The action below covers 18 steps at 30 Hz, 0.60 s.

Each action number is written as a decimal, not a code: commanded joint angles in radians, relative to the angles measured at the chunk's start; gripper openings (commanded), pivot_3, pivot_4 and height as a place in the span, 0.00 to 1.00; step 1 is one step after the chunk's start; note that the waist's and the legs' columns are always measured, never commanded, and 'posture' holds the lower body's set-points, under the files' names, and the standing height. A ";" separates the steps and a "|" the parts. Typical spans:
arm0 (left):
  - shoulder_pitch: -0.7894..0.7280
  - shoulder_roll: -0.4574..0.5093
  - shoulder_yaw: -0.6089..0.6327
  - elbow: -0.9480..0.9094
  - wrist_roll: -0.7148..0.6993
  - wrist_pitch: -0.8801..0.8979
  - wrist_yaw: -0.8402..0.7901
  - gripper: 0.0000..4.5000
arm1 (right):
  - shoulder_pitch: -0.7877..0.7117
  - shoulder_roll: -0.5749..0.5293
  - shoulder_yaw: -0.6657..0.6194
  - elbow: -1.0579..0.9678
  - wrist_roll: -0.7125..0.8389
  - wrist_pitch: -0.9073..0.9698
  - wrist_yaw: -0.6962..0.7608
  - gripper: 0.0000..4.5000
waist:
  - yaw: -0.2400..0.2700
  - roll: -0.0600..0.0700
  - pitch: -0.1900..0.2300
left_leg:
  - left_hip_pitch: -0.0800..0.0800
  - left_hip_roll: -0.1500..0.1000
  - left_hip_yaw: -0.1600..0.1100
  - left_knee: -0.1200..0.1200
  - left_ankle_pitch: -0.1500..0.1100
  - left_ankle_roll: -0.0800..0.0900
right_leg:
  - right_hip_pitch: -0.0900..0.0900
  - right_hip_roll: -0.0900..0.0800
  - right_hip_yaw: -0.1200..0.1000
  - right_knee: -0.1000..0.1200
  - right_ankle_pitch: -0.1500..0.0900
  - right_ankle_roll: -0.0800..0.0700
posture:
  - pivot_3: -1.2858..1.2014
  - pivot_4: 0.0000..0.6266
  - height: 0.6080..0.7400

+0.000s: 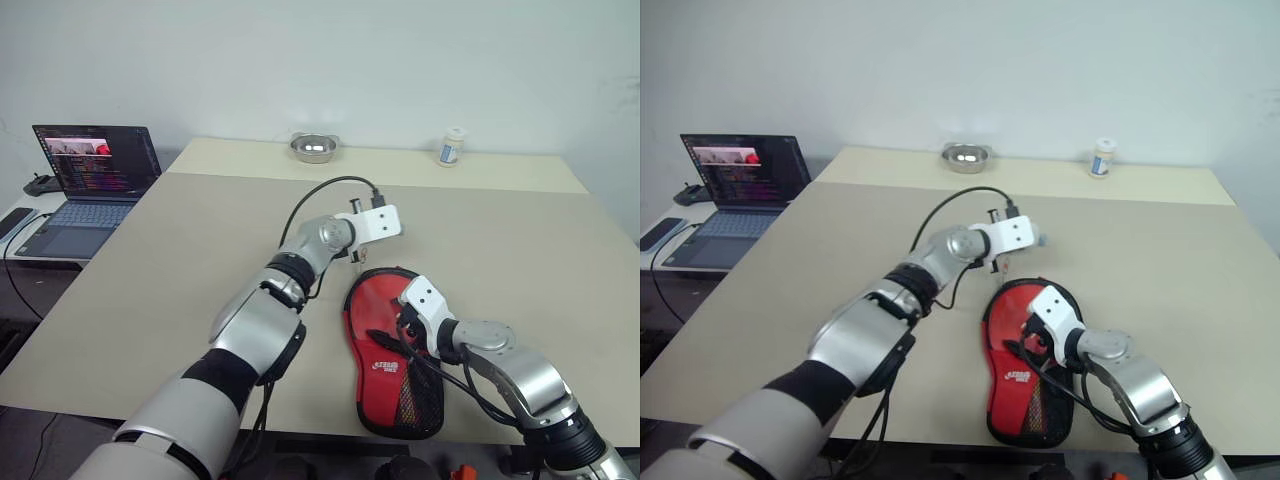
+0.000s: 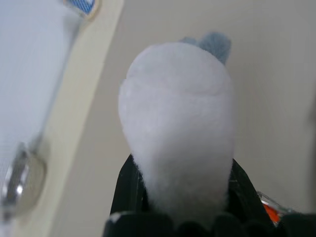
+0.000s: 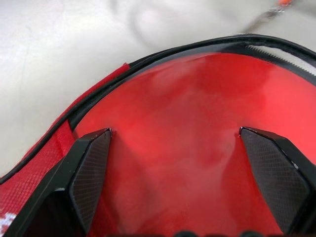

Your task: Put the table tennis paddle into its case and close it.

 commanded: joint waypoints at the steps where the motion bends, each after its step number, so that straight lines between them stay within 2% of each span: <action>1: -0.077 -0.050 -0.037 -0.019 0.061 -0.047 0.113 0.13 | 0.080 -0.031 0.128 0.067 -0.025 0.116 0.033 1.00 | 0.000 0.000 0.000 | 0.000 0.000 0.000 0.000 0.000 0.000 | 0.000 0.000 0.000 0.000 0.000 0.000 | 0.52 0.24 1.00; 7: -0.091 -0.154 -0.075 -0.016 0.112 -0.097 0.161 0.13 | 0.087 -0.040 0.139 0.040 -0.019 0.137 0.033 1.00 | 0.001 0.000 0.000 | -0.001 0.000 0.000 -0.001 0.000 0.000 | -0.001 0.000 0.000 -0.002 0.000 0.000 | 0.52 0.24 1.00; 12: -0.098 -0.257 -0.057 -0.028 0.090 -0.176 0.128 0.13 | 0.093 -0.045 0.140 0.022 -0.015 0.152 0.029 1.00 | 0.001 0.002 -0.001 | -0.002 0.000 0.000 -0.001 0.000 0.000 | -0.001 0.000 0.000 -0.003 0.000 0.000 | 0.52 0.24 1.00; 18: -0.076 -0.304 -0.001 -0.042 0.020 -0.245 0.074 0.12 | 0.086 -0.042 0.135 0.017 -0.015 0.158 0.025 1.00 | 0.001 0.003 -0.002 | -0.002 0.000 0.000 -0.001 0.000 0.000 | -0.001 0.000 -0.001 -0.004 0.000 0.000 | 0.52 0.24 1.00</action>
